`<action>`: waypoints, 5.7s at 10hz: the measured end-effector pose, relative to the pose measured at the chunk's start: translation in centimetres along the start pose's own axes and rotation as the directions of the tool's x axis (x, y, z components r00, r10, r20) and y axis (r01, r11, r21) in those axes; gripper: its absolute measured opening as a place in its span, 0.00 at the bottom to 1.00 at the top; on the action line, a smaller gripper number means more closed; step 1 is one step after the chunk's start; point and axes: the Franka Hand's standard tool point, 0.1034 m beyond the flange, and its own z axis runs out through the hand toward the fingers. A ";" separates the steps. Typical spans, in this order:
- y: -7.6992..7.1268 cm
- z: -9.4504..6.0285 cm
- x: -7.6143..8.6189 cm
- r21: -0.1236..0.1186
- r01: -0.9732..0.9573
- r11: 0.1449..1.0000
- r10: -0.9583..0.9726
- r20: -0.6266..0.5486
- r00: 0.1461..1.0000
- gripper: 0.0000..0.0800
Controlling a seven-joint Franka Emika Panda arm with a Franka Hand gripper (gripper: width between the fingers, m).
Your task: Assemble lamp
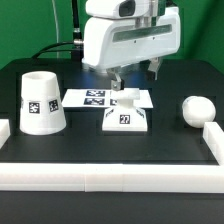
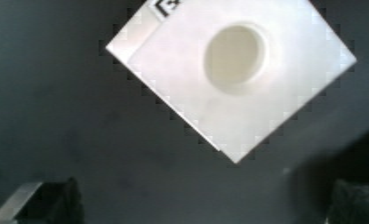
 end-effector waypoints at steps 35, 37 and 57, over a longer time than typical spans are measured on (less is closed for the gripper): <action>1.0 4.1 4.0 0.063 -0.624 0.779 0.625 0.009 0.780 0.67; 2.0 4.1 7.0 0.069 -0.626 0.777 0.627 -0.004 0.779 0.67; -3.3 1.8 10.1 0.082 -0.641 0.763 0.645 -0.048 0.763 0.87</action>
Offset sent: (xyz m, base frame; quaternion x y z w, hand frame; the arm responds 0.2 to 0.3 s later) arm -0.0152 -0.0090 -0.0038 -0.0325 0.0519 0.2987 0.9524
